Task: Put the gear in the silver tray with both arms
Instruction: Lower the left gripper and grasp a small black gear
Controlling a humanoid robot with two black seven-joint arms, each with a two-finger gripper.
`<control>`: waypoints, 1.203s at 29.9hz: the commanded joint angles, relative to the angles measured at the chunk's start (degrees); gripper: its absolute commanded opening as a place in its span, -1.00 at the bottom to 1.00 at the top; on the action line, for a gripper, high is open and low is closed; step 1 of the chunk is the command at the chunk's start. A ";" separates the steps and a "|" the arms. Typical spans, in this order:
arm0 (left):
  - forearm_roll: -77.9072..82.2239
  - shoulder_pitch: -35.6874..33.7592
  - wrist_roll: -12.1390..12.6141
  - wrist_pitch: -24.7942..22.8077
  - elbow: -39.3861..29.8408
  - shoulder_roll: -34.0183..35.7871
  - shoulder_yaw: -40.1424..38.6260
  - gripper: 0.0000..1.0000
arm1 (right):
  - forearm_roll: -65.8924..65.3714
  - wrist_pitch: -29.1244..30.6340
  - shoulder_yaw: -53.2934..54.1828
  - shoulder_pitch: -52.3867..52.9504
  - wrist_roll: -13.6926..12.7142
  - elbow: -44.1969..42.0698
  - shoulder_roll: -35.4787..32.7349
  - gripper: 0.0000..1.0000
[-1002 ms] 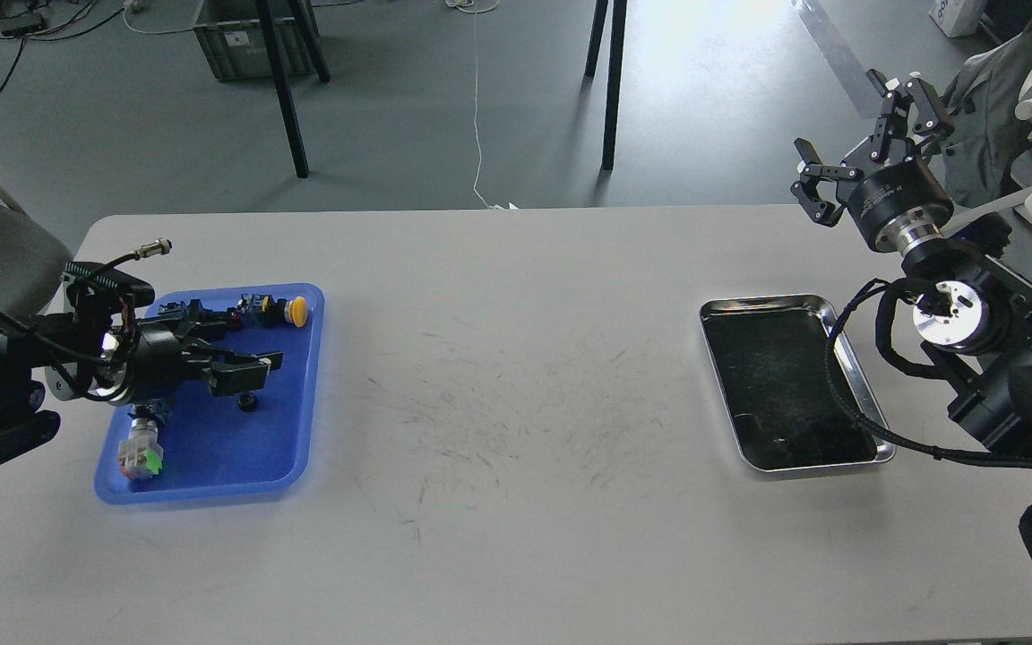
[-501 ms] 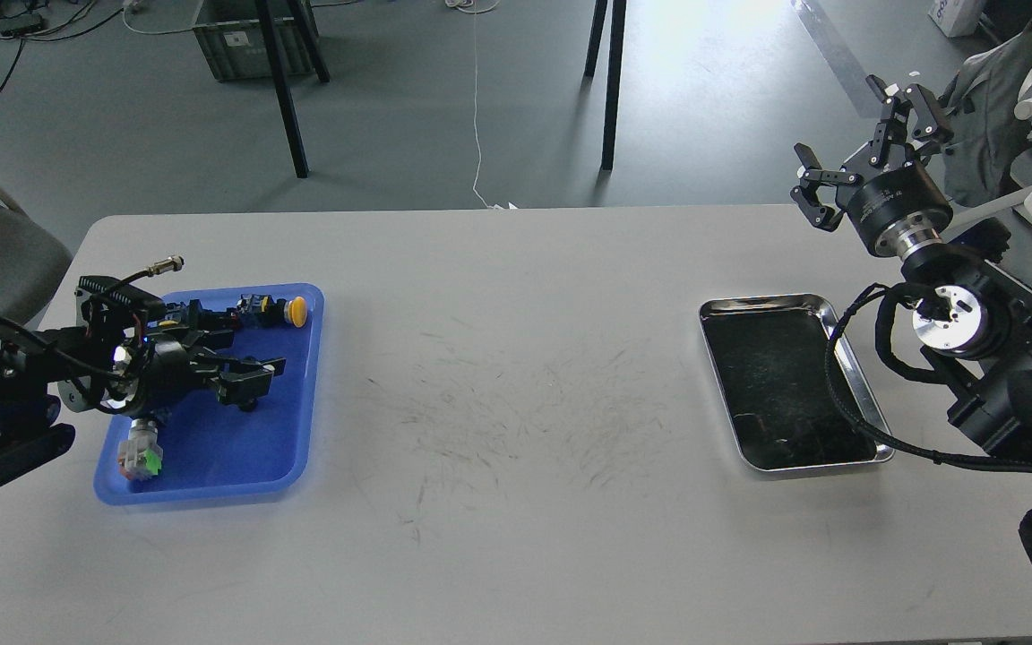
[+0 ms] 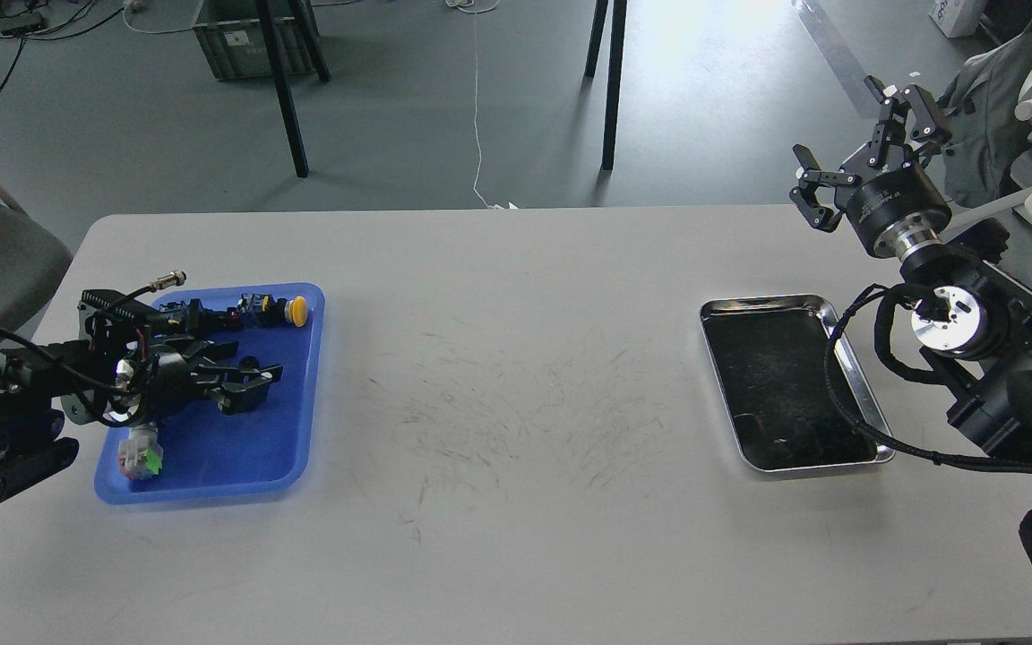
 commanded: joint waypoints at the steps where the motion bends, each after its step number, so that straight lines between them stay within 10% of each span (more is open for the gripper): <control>1: -0.07 0.11 0.00 0.10 -0.12 0.00 0.00 0.49 | 0.00 -0.01 -0.02 0.00 0.00 -0.01 0.09 0.98; 36: 0.01 1.51 0.00 2.29 2.78 -1.41 0.09 -0.28 | 0.00 0.08 -0.37 0.00 0.26 0.17 0.00 0.98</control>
